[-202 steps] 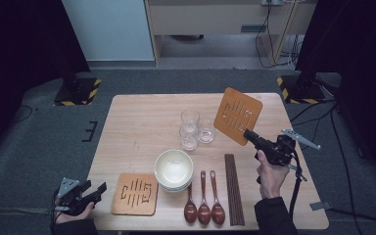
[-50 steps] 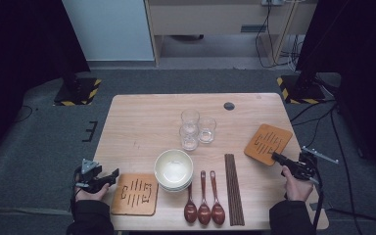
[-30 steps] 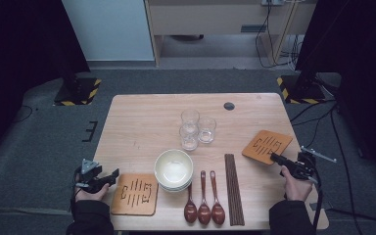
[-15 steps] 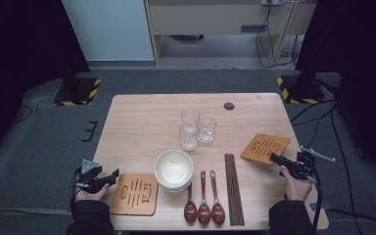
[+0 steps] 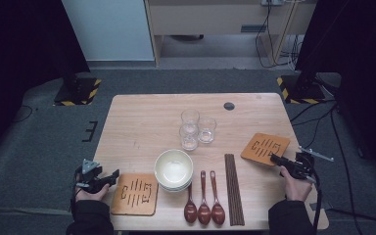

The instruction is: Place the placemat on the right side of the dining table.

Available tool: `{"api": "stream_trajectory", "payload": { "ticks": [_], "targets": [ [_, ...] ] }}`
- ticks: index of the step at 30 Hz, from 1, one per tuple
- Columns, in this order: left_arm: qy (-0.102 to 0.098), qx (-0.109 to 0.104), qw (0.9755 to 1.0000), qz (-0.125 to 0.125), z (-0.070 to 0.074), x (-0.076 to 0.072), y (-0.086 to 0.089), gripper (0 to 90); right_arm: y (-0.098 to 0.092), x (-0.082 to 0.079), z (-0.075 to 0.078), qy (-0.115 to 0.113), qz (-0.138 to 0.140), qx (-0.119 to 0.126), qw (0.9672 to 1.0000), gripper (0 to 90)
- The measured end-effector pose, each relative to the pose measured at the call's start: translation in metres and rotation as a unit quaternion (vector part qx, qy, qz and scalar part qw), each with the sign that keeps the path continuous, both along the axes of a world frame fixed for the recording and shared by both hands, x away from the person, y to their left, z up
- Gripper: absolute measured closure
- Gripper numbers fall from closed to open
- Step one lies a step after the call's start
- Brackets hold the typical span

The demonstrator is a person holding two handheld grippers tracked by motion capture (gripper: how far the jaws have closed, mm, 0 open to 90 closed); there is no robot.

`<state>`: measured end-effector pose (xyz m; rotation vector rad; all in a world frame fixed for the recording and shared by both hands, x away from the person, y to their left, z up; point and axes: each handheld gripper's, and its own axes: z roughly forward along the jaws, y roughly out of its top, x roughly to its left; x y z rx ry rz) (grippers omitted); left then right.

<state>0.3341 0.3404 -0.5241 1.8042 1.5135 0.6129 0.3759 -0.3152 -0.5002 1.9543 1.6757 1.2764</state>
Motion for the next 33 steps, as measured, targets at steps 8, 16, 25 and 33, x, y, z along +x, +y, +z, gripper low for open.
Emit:
{"api": "stream_trajectory", "payload": {
  "ticks": [8,16,25,33],
  "targets": [
    [0.006,0.005,1.0000,0.003,-0.001,0.000,0.000,25.0,0.005,0.002,-0.003,0.007,0.003,-0.009,0.9999,58.2],
    [0.008,0.006,0.9999,0.003,-0.002,0.001,0.000,25.1,0.003,0.004,-0.007,0.019,-0.002,-0.023,0.9995,56.0],
    [0.015,0.009,0.9998,0.002,-0.003,0.001,0.000,25.0,0.003,0.006,-0.009,0.028,-0.006,-0.034,0.9990,54.5],
    [0.023,0.015,0.9996,0.005,-0.005,0.002,0.000,24.9,0.001,0.007,-0.012,0.032,-0.008,-0.046,0.9984,54.8]
  ]
}}
